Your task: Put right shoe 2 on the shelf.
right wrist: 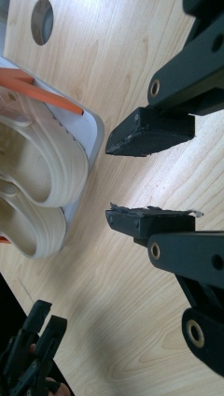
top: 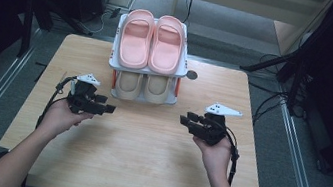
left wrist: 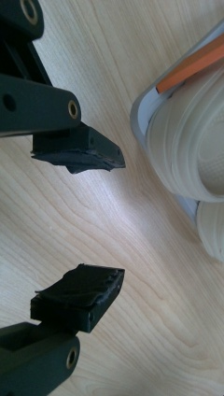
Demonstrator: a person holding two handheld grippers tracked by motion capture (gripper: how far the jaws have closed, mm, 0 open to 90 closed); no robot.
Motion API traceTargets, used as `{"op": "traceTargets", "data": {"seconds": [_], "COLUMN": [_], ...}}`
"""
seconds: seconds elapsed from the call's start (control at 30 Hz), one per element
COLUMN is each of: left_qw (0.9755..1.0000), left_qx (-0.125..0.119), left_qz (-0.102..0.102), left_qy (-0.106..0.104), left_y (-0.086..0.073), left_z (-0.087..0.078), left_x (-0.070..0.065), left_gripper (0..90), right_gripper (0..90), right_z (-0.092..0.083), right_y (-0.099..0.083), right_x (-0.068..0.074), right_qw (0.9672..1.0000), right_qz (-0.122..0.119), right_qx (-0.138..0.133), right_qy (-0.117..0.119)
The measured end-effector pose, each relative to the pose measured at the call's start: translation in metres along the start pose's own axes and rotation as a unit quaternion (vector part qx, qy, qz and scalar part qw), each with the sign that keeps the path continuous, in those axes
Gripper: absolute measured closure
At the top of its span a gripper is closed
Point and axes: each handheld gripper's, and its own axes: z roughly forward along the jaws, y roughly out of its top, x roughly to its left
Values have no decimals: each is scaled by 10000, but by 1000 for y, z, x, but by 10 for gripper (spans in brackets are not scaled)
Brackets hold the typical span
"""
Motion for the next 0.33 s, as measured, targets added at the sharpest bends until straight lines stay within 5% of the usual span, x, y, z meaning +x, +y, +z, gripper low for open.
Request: {"op": "traceTargets", "data": {"seconds": [0.33], "left_qw": [9995], "left_qx": [59], "left_qz": [-227], "left_qy": [194], "left_y": [-1], "left_z": [2], "left_x": [1], "left_gripper": [414], "right_gripper": [571], "right_z": [11], "right_y": [0], "right_x": [3], "right_qw": [9997], "right_qz": [-157], "right_qx": [182], "right_qy": [88]}}
